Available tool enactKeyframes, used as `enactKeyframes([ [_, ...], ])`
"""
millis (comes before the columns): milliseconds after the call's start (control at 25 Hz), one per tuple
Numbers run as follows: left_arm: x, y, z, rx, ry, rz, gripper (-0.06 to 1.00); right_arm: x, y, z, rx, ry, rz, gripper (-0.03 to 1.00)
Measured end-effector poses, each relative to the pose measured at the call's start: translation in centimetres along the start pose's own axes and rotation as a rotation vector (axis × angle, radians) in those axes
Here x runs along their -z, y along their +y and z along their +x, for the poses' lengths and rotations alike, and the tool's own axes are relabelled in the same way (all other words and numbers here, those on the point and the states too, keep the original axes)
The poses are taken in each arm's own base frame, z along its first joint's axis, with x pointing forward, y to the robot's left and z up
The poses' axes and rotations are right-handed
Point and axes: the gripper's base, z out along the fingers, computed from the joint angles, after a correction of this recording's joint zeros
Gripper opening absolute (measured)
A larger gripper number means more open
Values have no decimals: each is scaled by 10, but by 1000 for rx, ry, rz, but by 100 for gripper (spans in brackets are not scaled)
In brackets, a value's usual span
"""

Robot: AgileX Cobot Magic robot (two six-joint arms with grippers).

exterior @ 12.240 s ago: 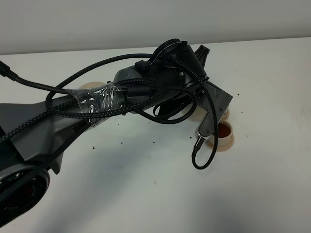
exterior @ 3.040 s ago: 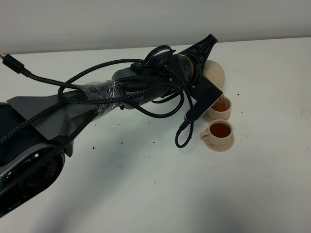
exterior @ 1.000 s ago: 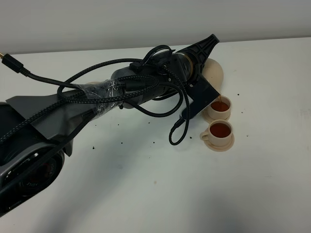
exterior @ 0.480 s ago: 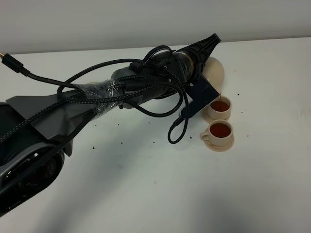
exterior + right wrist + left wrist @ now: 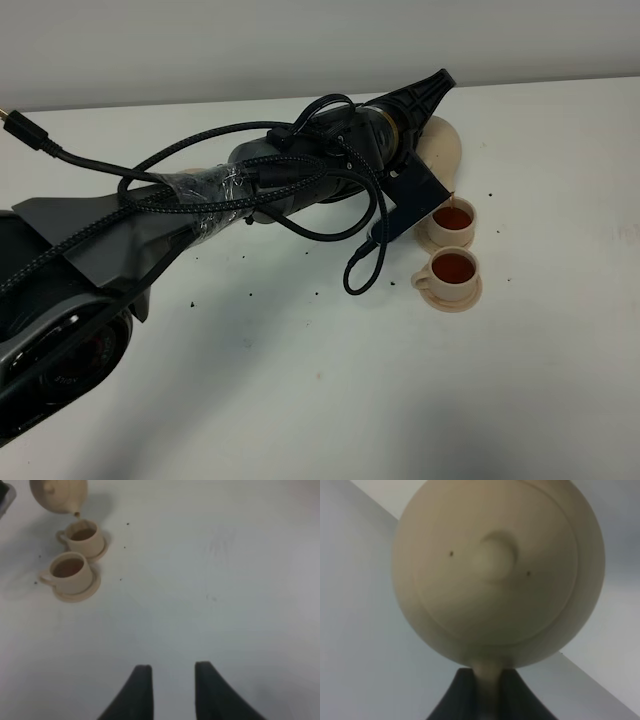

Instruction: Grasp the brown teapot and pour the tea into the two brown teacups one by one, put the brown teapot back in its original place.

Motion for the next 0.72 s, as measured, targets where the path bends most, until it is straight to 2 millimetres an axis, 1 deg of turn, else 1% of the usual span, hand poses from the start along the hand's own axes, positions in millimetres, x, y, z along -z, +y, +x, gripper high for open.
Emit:
enactKeyframes([
  [720,0,0,0,-2,1,0,16,0,0,0,0,0,0,24],
])
